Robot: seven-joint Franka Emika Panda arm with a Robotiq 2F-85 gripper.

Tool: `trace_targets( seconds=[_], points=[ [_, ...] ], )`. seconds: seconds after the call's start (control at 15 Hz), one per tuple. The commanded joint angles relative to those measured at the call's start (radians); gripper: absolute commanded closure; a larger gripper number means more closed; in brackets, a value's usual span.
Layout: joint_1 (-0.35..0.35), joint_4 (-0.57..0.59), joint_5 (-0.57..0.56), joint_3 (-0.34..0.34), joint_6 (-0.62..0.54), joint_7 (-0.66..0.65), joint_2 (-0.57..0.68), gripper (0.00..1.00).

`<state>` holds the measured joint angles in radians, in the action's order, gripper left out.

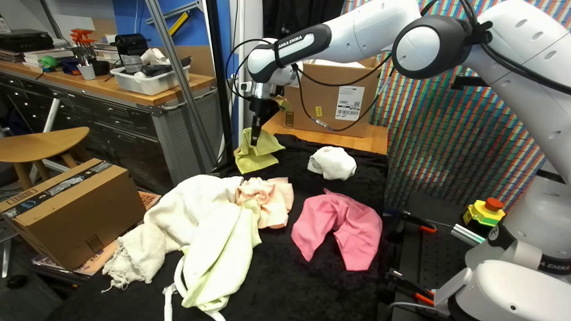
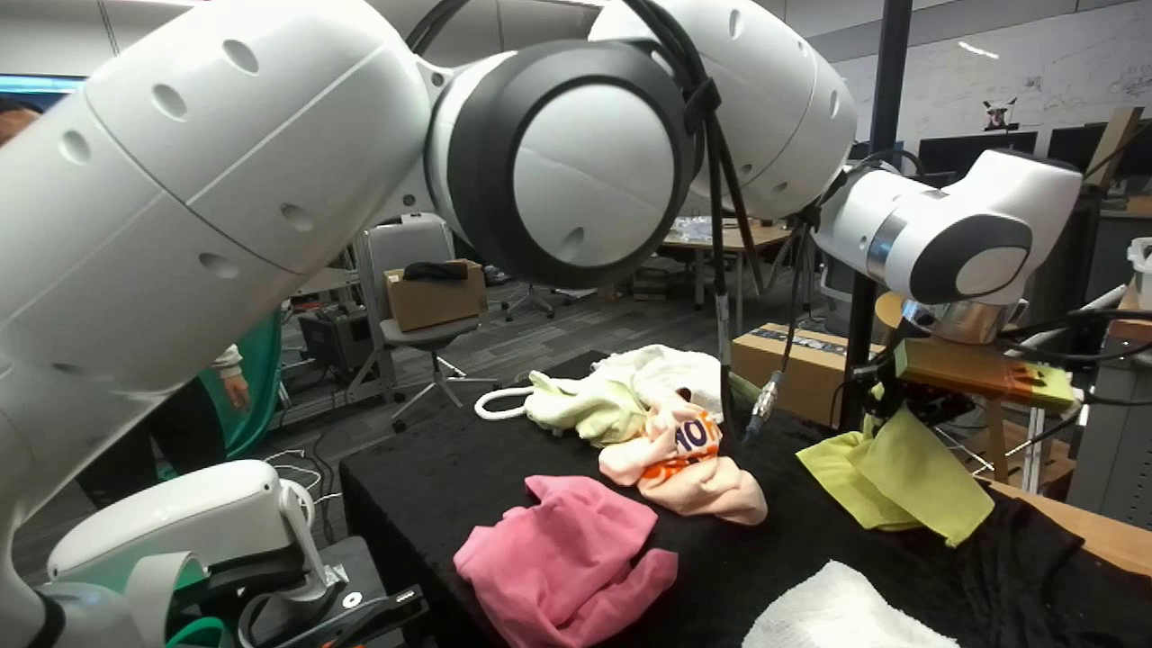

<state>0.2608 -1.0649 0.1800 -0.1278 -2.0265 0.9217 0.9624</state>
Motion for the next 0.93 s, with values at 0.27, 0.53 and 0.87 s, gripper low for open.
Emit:
trace_targets(
  seconds=[0.27,0.53,0.87],
  points=[
    [0.001,-0.177,-0.013,0.045,0.072,-0.048,-0.24,0.98],
    [-0.004,-0.275,-0.016,0.074,0.099,-0.073,-0.381,0.98],
    [-0.026,-0.35,-0.026,0.086,0.147,-0.06,-0.535,0.97]
  ],
)
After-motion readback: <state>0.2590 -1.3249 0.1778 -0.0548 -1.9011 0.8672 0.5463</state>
